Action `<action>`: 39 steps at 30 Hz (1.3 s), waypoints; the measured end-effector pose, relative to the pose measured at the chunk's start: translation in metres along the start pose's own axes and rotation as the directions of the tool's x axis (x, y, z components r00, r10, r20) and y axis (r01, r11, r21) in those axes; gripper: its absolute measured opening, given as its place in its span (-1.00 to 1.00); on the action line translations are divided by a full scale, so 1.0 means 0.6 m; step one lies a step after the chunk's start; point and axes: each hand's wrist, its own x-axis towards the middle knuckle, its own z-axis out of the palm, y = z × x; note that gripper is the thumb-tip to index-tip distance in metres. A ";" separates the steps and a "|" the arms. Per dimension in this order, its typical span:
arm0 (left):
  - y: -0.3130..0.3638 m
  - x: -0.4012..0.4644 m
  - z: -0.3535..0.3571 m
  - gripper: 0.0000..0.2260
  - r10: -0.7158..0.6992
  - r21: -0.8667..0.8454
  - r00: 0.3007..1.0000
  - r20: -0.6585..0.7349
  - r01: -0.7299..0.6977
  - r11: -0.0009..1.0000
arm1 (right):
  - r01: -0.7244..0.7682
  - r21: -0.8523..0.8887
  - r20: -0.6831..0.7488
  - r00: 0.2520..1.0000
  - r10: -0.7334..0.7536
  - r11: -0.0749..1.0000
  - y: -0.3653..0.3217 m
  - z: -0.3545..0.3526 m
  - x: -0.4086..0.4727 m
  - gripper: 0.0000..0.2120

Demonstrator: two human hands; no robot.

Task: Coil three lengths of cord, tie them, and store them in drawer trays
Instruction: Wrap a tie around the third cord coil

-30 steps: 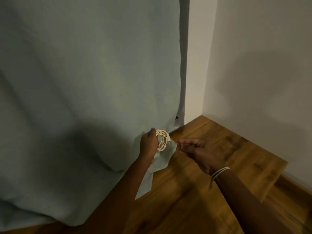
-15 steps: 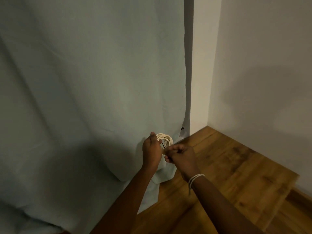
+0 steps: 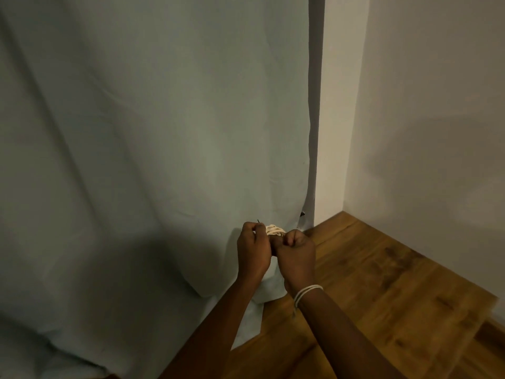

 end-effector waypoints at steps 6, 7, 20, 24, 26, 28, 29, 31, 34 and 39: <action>0.006 0.009 -0.011 -0.84 0.113 0.113 0.993 -0.022 -0.110 0.987 | 0.044 -0.011 0.124 0.991 -0.042 0.999 0.001 -0.004 -0.002 -0.78; 0.005 0.010 -0.013 -0.83 0.106 0.118 0.994 -0.035 -0.101 0.988 | 0.136 -0.065 0.130 0.983 -0.127 0.989 -0.002 -0.008 -0.003 -0.81; -0.005 0.004 -0.011 -0.88 0.215 0.141 0.970 0.109 -0.230 0.963 | 0.356 -0.140 0.245 0.917 -0.316 0.924 -0.016 -0.044 0.033 -0.93; -0.006 0.001 -0.005 -0.88 0.257 0.122 0.960 0.114 -0.270 0.955 | 0.323 -0.072 0.248 0.922 -0.297 0.944 -0.017 -0.052 0.029 -0.91; -0.004 -0.002 -0.001 -0.86 0.278 0.107 0.957 0.079 -0.285 0.952 | 0.298 -0.047 0.253 0.927 -0.278 0.953 -0.015 -0.055 0.030 -0.89; -0.001 -0.004 0.001 -0.83 0.290 0.097 0.955 0.064 -0.295 0.951 | 0.295 -0.043 0.254 0.927 -0.275 0.955 -0.010 -0.058 0.031 -0.88; 0.000 -0.005 0.002 -0.82 0.296 0.090 0.953 0.058 -0.300 0.950 | 0.284 -0.035 0.250 0.931 -0.267 0.958 -0.009 -0.059 0.032 -0.87; 0.001 -0.007 0.004 -0.82 0.301 0.070 0.952 0.043 -0.304 0.950 | 0.235 0.006 0.230 0.946 -0.230 0.972 -0.007 -0.061 0.031 -0.87; 0.004 -0.008 0.005 -0.87 0.319 0.060 0.947 0.031 -0.320 0.945 | 0.186 0.049 0.204 0.960 -0.192 0.981 -0.007 -0.064 0.032 -0.89; 0.001 -0.004 0.008 -0.91 0.348 0.074 0.934 0.079 -0.354 0.932 | 0.163 0.042 0.144 0.975 -0.167 0.986 0.001 -0.064 0.040 -0.89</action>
